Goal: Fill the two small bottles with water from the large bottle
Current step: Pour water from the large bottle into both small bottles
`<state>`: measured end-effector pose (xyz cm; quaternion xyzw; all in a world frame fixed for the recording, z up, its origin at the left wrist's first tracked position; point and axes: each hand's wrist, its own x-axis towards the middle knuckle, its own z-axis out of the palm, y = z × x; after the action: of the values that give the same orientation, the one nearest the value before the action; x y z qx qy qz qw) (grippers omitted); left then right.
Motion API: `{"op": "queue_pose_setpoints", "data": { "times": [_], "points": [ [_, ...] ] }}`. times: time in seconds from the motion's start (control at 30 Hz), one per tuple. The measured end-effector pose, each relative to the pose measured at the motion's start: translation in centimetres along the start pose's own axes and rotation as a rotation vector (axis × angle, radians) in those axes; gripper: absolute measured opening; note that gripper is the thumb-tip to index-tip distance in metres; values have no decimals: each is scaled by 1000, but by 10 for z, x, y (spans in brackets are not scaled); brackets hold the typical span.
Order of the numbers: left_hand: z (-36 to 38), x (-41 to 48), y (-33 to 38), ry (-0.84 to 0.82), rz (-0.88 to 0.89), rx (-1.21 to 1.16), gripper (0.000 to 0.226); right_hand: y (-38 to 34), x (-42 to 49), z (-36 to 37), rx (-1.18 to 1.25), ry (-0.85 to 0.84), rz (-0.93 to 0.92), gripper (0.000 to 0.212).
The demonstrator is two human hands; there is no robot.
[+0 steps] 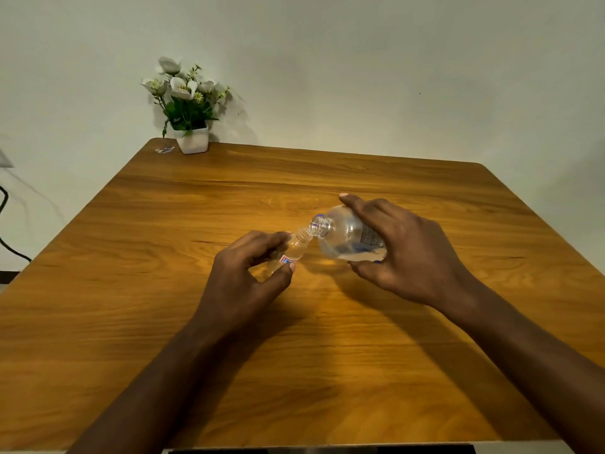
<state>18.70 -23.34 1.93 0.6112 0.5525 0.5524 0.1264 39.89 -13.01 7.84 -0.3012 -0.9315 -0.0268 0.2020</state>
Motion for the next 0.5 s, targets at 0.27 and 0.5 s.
{"op": "queue_pose_setpoints", "data": {
  "times": [0.27, 0.5],
  "points": [
    [0, -1, 0, -2, -2, -6, 40, 2, 4, -6, -45, -24, -30, 90],
    [0, 0, -1, -11, -13, -22, 41, 3, 7, -11, -71, -45, -56, 90]
  ]
}}
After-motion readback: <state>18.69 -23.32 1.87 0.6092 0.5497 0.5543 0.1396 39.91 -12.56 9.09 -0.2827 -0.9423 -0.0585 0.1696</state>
